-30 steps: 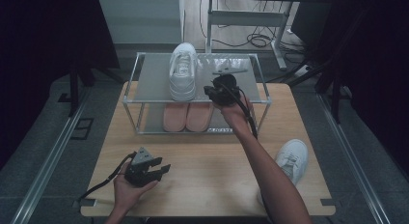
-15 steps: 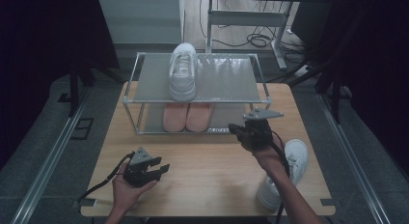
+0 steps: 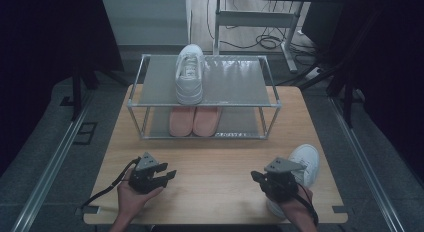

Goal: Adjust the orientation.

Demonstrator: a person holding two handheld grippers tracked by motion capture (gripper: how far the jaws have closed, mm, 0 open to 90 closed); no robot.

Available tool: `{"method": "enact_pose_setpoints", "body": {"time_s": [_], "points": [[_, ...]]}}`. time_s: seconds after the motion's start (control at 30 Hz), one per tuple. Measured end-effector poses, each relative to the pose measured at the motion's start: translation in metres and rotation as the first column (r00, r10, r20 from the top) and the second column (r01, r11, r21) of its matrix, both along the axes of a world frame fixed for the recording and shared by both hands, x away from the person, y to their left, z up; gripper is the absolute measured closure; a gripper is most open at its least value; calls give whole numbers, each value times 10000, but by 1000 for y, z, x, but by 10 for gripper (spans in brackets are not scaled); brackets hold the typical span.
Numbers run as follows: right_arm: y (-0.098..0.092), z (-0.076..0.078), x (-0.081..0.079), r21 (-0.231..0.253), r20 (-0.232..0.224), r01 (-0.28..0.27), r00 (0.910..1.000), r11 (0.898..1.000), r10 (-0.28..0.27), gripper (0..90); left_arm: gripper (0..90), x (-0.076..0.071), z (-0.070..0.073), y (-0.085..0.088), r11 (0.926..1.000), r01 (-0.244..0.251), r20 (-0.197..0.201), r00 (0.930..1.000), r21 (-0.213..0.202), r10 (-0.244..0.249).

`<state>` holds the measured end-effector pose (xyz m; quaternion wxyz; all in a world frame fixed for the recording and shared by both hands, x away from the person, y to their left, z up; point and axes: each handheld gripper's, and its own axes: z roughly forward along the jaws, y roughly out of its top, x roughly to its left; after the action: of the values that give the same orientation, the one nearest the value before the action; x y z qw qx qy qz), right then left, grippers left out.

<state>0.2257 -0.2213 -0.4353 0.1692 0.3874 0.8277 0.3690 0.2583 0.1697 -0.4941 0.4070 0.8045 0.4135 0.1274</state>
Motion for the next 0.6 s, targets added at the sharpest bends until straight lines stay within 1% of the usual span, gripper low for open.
{"method": "enact_pose_setpoints", "body": {"time_s": [0.07, 0.1, 0.17, 0.23, 0.33, 0.4, 0.43, 0.47, 0.5, 0.6], "points": [[-6, -7, -10, -265, -96, 173, 9998, 9995, -175, 900, 552, 1, 0, 0, 10000, 4, -6, 10000, 18, -4], [-10, -10, -16, -311, -180, 281, 9994, 9991, -287, 900, 552, 1, 0, 0, 10000, 5, -10, 10000, 17, -5], [-15, -14, -24, -422, -186, 405, 9990, 9983, -413, 900, 552, 1, -1, -1, 10000, 6, -25, 10000, 16, -6], [-19, -18, -31, -598, -206, 568, 9981, 9966, -581, 900, 552, 2, -1, -1, 10000, 17, -50, 10000, 5, -17], [-21, -25, -39, -942, -336, 585, 9975, 9938, -619, 900, 552, 2, -1, -1, 10000, 5, -31, 10000, -17, -5], [-23, -30, -42, -1248, -297, 763, 9963, 9892, -806, 900, 553, 2, 0, 0, 10000, -7, -15, 10000, -47, 7], [-25, -33, -43, -1458, -229, 936, 9949, 9849, -979, 900, 553, 2, 0, 0, 10000, -12, -6, 10000, -37, 12], [-28, -34, -43, -1202, -314, 943, 9946, 9883, -987, 900, 553, 2, 0, 0, 10000, -18, -12, 10000, -41, 17], [-30, -35, -44, -1056, -366, 943, 9944, 9899, -986, 900, 553, 2, 0, 0, 10000, -17, -8, 10000, -23, 17], [-33, -35, -49, -1168, -330, 962, 9944, 9885, -1007, 900, 553, 2, 0, 0, 10000, 7, -13, 10000, -6, -7]]}}
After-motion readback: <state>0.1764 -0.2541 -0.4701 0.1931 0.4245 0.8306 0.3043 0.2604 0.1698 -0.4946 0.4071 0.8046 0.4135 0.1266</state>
